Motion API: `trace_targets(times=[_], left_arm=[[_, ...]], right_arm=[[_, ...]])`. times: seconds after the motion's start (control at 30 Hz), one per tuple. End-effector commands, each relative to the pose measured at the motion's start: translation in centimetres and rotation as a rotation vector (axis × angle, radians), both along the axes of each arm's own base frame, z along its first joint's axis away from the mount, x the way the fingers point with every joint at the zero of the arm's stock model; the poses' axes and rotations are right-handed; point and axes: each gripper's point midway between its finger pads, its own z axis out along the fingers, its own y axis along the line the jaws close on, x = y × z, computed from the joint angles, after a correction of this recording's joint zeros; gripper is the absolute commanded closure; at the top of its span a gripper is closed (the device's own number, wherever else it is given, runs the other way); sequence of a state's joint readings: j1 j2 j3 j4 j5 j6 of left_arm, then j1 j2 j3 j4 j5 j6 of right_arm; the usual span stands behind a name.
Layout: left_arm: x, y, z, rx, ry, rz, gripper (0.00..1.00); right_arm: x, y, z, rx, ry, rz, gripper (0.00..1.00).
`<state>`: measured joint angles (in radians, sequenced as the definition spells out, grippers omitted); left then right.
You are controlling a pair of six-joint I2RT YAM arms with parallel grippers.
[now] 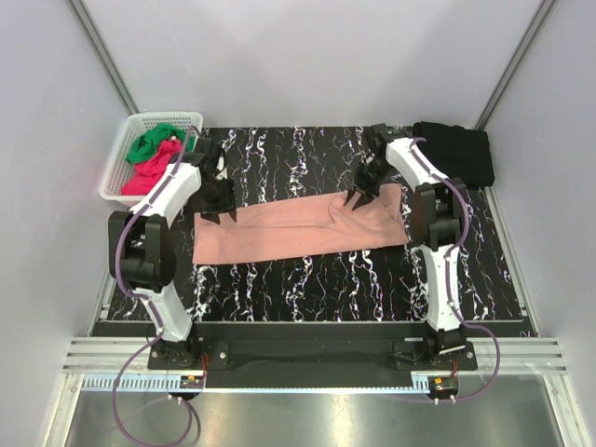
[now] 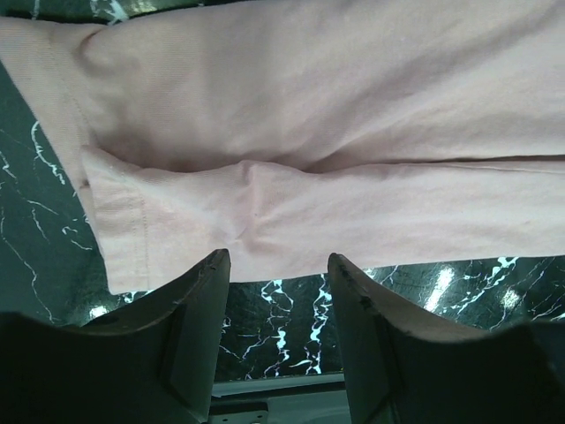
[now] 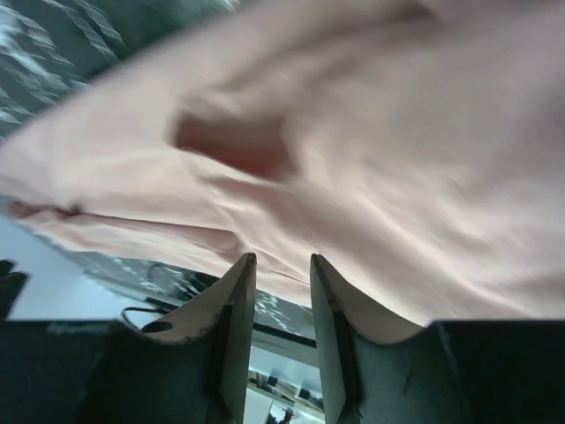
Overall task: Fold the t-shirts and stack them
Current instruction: Fold the tshirt
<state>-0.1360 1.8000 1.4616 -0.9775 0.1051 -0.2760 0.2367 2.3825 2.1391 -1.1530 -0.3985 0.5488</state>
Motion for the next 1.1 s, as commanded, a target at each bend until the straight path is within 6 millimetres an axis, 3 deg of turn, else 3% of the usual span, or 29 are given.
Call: trace_targets(times=[0.0, 0.13, 0.3, 0.43, 0.67, 0.8, 0.97, 1.07], left_arm=[[-0.3, -1.3, 0.1, -0.016, -0.013, -0.054, 0.46], [-0.8, -1.7, -0.4, -0.001, -0.008, -0.062, 0.46], [-1.9, -1.6, -1.7, 0.005, 0.029, -0.076, 0.46], [-2.4, -1.2, -2.9, 0.024, 0.059, -0.062, 0.46], [-2.1, -0.7, -4.5, 0.063, 0.085, -0.044, 0.46], [-1.6, 0.6, -4.7, 0.143, 0.075, -0.003, 0.46], [-2.1, 2.1, -5.1, 0.22, 0.095, 0.06, 0.56], [-2.7, 2.3, -6.0, 0.236, 0.129, 0.073, 0.73]], right_arm=[[-2.3, -2.3, 2.7, -0.082, -0.036, 0.003, 0.62], [-3.6, -3.6, 0.1, -0.152, 0.017, 0.002, 0.63], [-2.3, -4.7, -0.8, -0.216, -0.016, -0.019, 0.64], [-2.0, -5.5, -2.7, -0.253, 0.023, -0.035, 0.65], [-0.7, -6.6, -3.8, -0.302, 0.016, -0.064, 0.66], [0.3, -7.1, -4.4, -0.321, 0.009, -0.066, 0.67], [0.9, -7.7, -5.2, -0.35, 0.015, -0.073, 0.7], [1.4, -7.7, -5.2, -0.356, 0.004, -0.076, 0.75]])
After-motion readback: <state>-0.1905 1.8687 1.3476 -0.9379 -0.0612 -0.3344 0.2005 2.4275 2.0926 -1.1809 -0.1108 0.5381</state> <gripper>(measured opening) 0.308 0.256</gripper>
